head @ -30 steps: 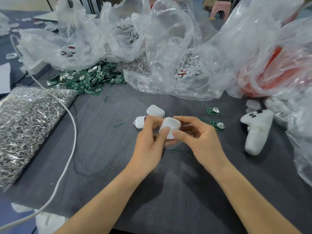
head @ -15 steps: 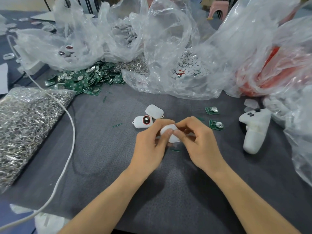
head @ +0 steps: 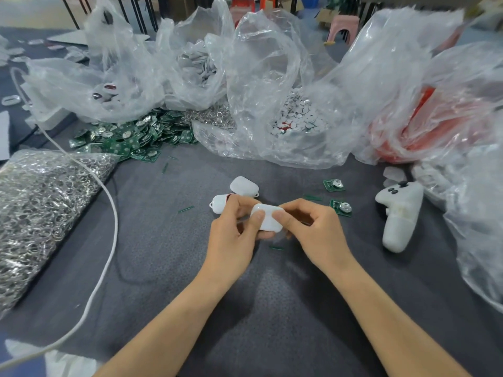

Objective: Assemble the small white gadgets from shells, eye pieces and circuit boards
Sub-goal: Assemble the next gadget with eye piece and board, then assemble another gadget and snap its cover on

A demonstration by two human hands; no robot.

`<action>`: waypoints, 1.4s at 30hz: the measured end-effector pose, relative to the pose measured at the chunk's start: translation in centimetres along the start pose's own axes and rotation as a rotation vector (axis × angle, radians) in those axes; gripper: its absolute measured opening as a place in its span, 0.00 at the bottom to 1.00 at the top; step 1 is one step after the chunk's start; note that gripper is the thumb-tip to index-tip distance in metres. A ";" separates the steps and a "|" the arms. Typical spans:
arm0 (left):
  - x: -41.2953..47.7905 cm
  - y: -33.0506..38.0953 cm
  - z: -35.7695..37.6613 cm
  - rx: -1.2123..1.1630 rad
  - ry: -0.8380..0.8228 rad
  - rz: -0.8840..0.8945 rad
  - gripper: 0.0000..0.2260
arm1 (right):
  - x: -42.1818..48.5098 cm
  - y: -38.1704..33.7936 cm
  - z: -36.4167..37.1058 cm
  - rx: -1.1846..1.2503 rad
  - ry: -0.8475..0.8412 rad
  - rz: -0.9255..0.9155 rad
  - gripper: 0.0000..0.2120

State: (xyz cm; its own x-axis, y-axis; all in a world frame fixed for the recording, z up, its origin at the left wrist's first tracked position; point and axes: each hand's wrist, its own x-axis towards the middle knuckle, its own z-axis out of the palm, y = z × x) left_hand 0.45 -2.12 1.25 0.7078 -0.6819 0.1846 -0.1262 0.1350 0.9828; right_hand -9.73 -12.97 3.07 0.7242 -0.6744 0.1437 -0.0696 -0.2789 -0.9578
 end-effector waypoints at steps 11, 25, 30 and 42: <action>-0.2 0.3 0.3 0.247 -0.006 0.088 0.18 | 0.2 0.4 -0.5 -0.050 0.029 0.031 0.07; -0.2 -0.9 1.1 0.977 -0.157 0.444 0.22 | 0.2 0.6 -1.2 0.323 0.196 0.133 0.17; 1.9 -1.7 3.5 1.200 -0.351 0.300 0.24 | -0.2 -0.1 -2.8 0.172 0.447 -0.001 0.14; 3.6 -1.1 3.7 1.047 -0.227 0.198 0.18 | 3.5 -2.1 -26.2 -0.265 1.274 0.179 0.18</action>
State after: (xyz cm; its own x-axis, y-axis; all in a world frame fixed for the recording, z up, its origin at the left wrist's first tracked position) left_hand 0.55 -7.36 0.89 0.4786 -0.8467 0.2326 -0.8294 -0.3489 0.4364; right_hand -25.08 -32.66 12.14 -0.4505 -0.8433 0.2931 -0.3340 -0.1453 -0.9313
